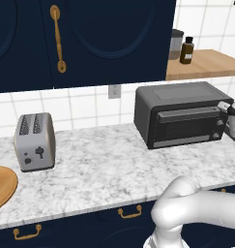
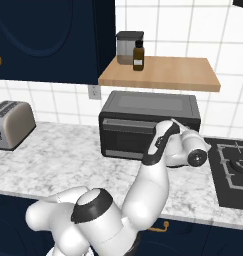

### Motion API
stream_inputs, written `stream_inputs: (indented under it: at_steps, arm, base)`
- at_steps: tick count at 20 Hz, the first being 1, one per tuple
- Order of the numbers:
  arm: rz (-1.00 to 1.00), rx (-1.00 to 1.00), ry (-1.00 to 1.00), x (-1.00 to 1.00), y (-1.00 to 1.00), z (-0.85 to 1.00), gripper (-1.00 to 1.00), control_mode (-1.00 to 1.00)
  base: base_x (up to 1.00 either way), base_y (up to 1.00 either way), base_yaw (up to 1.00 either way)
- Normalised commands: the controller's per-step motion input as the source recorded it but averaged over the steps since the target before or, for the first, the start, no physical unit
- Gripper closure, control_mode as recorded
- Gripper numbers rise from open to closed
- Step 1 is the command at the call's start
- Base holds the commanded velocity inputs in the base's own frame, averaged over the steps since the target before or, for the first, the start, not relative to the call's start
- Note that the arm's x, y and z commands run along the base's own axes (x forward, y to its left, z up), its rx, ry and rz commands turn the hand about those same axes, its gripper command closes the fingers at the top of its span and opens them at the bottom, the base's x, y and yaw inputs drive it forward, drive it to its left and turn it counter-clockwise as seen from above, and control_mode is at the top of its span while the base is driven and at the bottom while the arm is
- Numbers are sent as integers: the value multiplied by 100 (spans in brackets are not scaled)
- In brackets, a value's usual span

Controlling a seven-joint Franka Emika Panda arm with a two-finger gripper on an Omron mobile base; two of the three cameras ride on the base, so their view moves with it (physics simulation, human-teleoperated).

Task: Pick up the kebab skewer and baguette bread, and place them inside the toaster oven. Close the toaster oven door and start by setting the timer.

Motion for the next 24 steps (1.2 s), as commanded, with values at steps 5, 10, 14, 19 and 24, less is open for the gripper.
stream_inputs:
  at_steps: [5, 10, 14, 19, 24]
  arm:
    - [0, 0, 0, 0, 0, 0, 100, -100]
    - [0, 11, 0, 0, -10, -7, 100, -100]
    - [0, 18, 0, 0, -14, -13, 100, -100]
    - [0, 15, -2, 0, 0, -16, 100, -100]
    - [0, 17, -5, 0, 0, -9, 100, -100]
  base:
    - [0, 0, 0]
    - [0, 0, 0]
    - [0, 0, 0]
    - [0, 0, 0]
    - [0, 0, 0]
